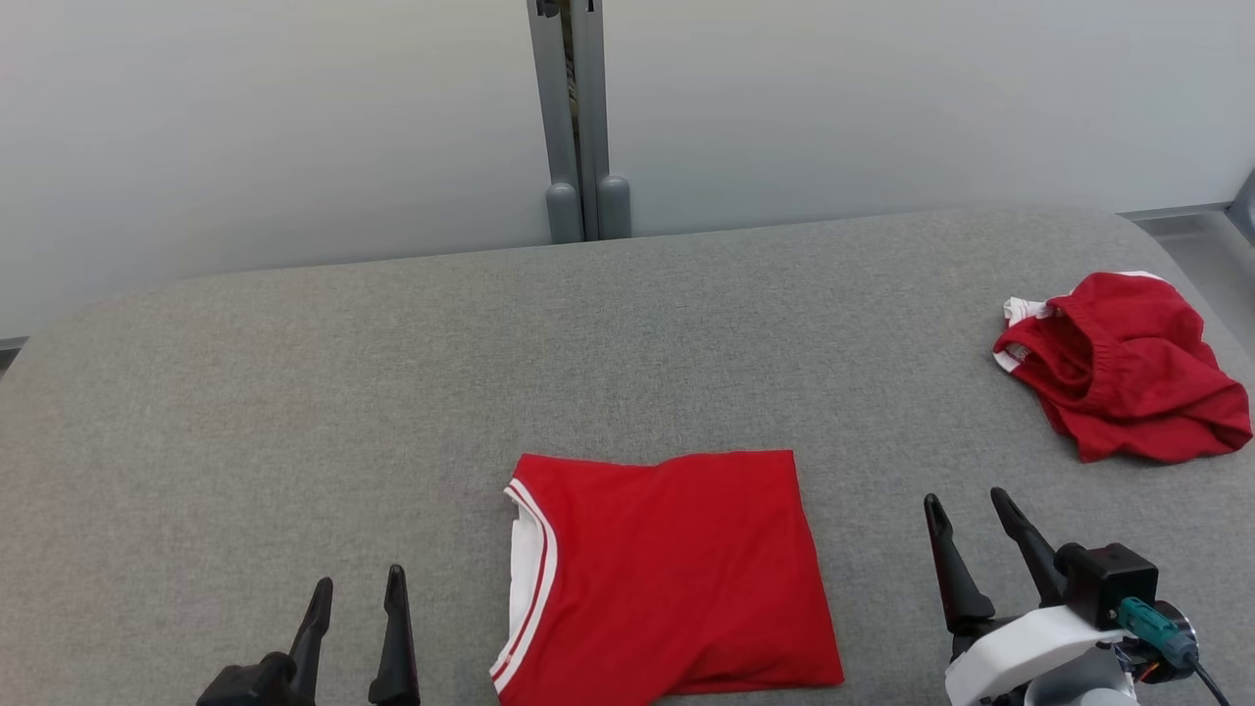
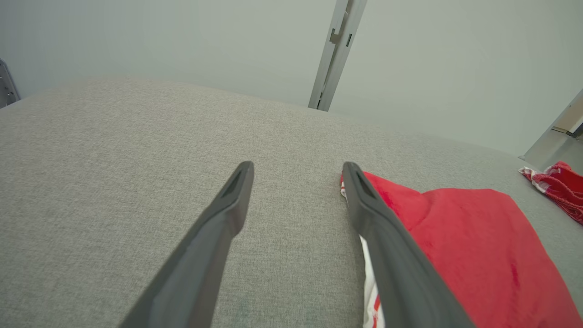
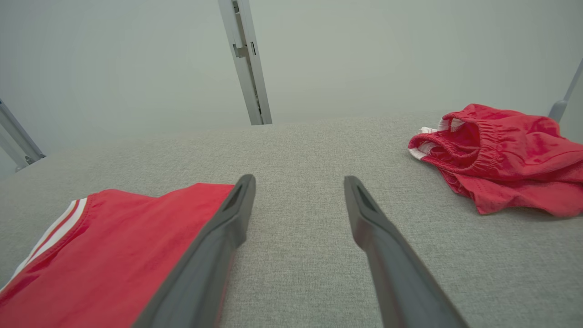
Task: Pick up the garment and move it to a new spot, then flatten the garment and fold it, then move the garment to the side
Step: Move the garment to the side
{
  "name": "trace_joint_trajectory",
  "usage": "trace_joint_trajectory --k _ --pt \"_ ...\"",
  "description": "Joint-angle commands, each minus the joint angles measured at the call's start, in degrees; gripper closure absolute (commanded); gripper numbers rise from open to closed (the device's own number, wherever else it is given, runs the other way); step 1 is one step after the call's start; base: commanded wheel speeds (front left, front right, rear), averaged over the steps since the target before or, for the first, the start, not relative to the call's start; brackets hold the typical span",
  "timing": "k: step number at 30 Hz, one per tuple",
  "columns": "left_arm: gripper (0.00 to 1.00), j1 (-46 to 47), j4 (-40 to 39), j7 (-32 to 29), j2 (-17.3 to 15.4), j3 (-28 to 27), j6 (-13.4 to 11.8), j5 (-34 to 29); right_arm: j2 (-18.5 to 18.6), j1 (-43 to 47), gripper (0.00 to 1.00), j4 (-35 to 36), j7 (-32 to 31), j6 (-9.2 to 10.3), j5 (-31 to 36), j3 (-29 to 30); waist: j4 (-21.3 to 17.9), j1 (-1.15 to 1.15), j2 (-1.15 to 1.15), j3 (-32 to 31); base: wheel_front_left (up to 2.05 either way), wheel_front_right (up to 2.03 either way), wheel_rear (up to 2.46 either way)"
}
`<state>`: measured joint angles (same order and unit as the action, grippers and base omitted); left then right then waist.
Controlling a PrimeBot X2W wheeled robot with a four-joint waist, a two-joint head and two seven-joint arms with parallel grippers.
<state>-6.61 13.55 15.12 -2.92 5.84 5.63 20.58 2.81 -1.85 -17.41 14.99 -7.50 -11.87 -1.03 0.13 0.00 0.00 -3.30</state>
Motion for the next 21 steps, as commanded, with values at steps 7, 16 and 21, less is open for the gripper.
trace_joint_trajectory --k 7,16,21 --pt "0.0 0.8 0.2 0.0 0.0 0.2 0.4 -1.0 0.2 -2.8 0.0 -1.8 0.3 0.03 2.7 -1.8 0.7 0.0 0.0 0.4 0.0 0.0 0.0" --pt "0.0 2.0 0.6 0.0 0.0 0.1 0.7 -1.7 0.2 -10.9 0.0 -6.2 -13.6 0.03 3.3 -4.6 3.0 0.0 0.0 1.5 0.0 0.0 0.0" --pt "0.0 2.6 0.9 0.0 0.0 0.6 0.4 -0.9 0.2 -12.6 0.0 -9.1 -21.1 0.03 1.9 -5.7 5.2 0.0 0.0 2.2 0.0 0.0 0.0"
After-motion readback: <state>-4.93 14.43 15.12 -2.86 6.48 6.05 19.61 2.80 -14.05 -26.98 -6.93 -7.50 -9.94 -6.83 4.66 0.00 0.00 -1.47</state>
